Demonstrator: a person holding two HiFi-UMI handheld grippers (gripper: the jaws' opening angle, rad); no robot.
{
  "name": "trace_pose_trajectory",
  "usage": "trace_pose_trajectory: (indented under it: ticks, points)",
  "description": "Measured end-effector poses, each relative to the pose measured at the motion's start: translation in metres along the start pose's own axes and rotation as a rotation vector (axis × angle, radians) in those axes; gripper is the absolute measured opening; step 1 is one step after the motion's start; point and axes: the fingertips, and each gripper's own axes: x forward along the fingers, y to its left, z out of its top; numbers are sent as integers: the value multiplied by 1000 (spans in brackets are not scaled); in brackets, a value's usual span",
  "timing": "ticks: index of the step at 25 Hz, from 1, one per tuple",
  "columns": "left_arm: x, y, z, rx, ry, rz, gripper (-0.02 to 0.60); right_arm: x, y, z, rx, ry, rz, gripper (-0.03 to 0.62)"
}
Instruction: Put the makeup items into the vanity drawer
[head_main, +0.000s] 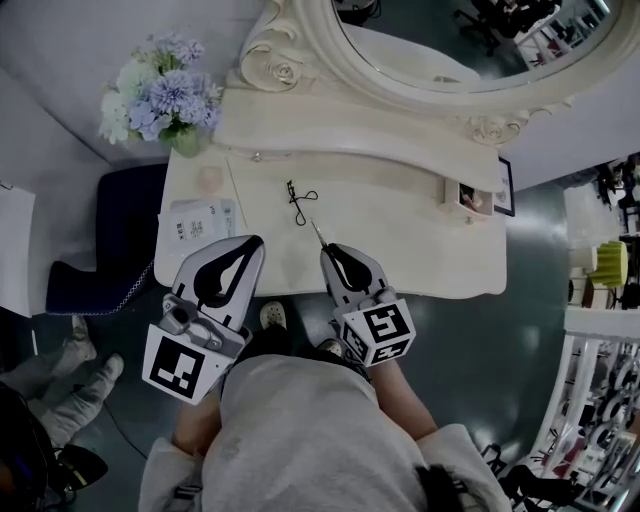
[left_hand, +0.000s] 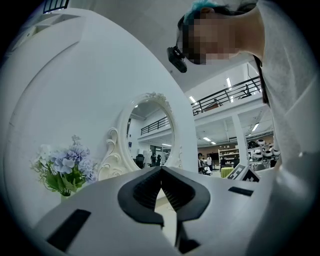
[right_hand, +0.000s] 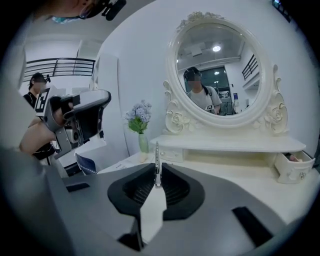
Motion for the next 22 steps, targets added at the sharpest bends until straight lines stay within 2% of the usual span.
trace_pose_trajectory:
  ticks: [7,14,22]
  points:
    - [7,-5,0,-1,2,-20,14,-17,1,29,15,-121,5,51]
    - [13,-16,2,-2,-2,-76,14,-37,6,55,18,-227,4,51]
    - [22,-27,11,4,-24,-108,14,-59,4,77,18,-305,-10,51]
